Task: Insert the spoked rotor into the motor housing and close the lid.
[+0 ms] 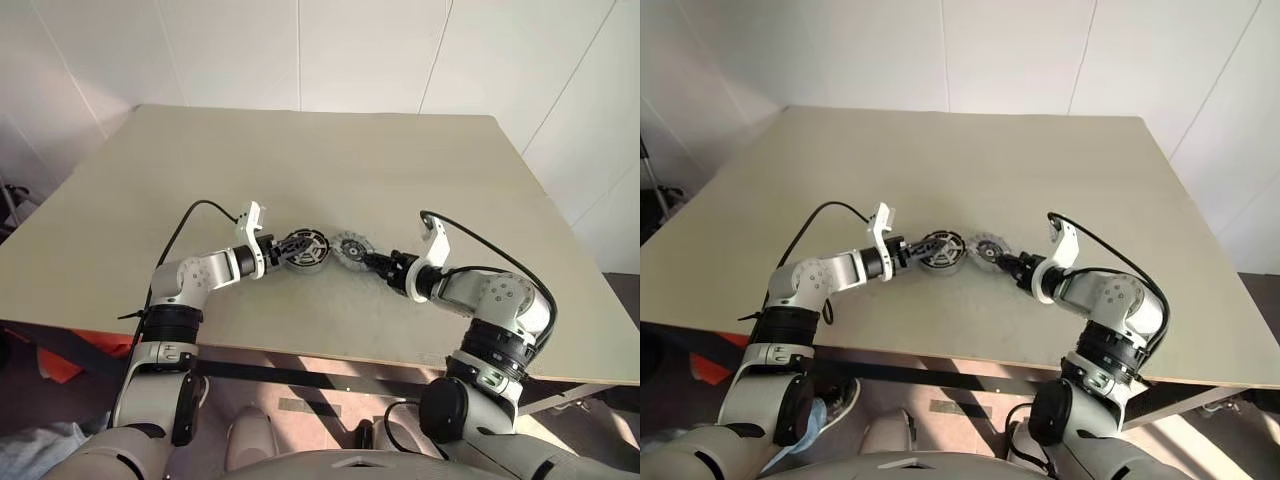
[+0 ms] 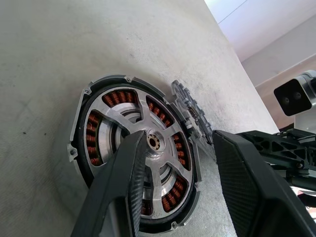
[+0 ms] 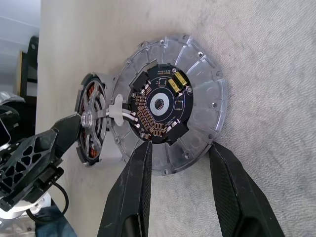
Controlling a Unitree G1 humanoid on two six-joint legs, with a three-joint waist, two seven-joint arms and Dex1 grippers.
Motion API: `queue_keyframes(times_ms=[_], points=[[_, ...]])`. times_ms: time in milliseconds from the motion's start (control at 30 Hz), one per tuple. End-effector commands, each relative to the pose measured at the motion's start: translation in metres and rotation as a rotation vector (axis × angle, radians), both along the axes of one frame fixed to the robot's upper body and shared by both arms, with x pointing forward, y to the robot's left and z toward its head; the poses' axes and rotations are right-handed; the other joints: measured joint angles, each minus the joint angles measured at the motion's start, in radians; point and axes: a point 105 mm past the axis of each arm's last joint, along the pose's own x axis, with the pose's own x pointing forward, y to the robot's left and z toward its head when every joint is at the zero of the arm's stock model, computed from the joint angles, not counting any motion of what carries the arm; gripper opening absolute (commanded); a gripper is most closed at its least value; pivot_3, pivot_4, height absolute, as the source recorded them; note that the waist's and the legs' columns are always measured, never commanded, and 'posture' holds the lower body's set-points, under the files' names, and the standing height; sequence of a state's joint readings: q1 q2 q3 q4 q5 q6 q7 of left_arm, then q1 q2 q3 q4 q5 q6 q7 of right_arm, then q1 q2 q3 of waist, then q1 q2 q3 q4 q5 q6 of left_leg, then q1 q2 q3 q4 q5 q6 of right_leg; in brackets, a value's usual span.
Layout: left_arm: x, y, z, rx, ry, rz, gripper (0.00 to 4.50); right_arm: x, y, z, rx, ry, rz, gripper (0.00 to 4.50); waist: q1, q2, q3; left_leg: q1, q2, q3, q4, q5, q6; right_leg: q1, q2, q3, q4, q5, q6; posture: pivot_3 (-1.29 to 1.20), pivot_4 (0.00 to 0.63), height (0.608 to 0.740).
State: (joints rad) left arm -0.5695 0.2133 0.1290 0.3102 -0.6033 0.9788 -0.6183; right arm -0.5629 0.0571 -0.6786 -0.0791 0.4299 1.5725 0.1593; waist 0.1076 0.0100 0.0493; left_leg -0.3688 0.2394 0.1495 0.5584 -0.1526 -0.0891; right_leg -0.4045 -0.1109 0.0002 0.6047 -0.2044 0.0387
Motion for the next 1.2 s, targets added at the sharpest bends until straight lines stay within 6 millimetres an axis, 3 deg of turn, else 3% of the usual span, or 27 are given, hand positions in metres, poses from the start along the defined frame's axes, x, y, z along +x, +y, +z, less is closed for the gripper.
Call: queue_keyframes(times_ms=[33,433,733,1033,1200], points=[[-0.001,-0.002,-0.001,0.012,0.003,-0.012,2.25,0.011,0.005,0.012,0.021,-0.052,-0.008,1.98,0.000,0.000,0.000,0.000,0.000,0.000,0.000,0.000,0.000,0.000,0.000,0.000,0.000,0.000,-0.001,0.00,0.000,0.740],[-0.001,-0.002,-0.003,0.021,0.006,-0.009,2.25,0.039,0.015,0.027,0.109,-0.122,-0.074,1.98,-0.002,0.000,0.000,0.001,0.000,0.000,-0.001,0.001,-0.002,0.000,0.000,0.000,0.000,0.001,-0.001,0.00,0.000,0.740],[0.001,0.001,-0.005,0.037,0.002,0.001,2.25,0.044,0.018,0.032,0.115,-0.143,-0.074,1.98,0.000,0.000,0.000,0.000,0.000,0.000,-0.001,0.001,-0.002,0.000,0.000,0.000,0.000,0.003,-0.004,0.00,0.000,0.740],[0.029,0.041,0.021,0.015,-0.082,0.156,2.25,0.049,0.037,0.050,0.126,-0.193,-0.001,1.98,-0.009,0.000,0.000,0.001,0.001,0.000,-0.001,0.002,-0.003,-0.001,0.001,0.000,0.001,0.003,-0.004,0.00,0.000,0.740],[0.031,0.051,0.019,0.013,-0.081,0.188,2.25,0.050,0.043,0.052,0.127,-0.205,0.019,1.98,-0.007,0.001,0.000,-0.001,0.000,0.000,-0.003,0.002,-0.003,-0.002,0.001,0.000,0.001,0.003,-0.005,0.00,0.000,0.740]])
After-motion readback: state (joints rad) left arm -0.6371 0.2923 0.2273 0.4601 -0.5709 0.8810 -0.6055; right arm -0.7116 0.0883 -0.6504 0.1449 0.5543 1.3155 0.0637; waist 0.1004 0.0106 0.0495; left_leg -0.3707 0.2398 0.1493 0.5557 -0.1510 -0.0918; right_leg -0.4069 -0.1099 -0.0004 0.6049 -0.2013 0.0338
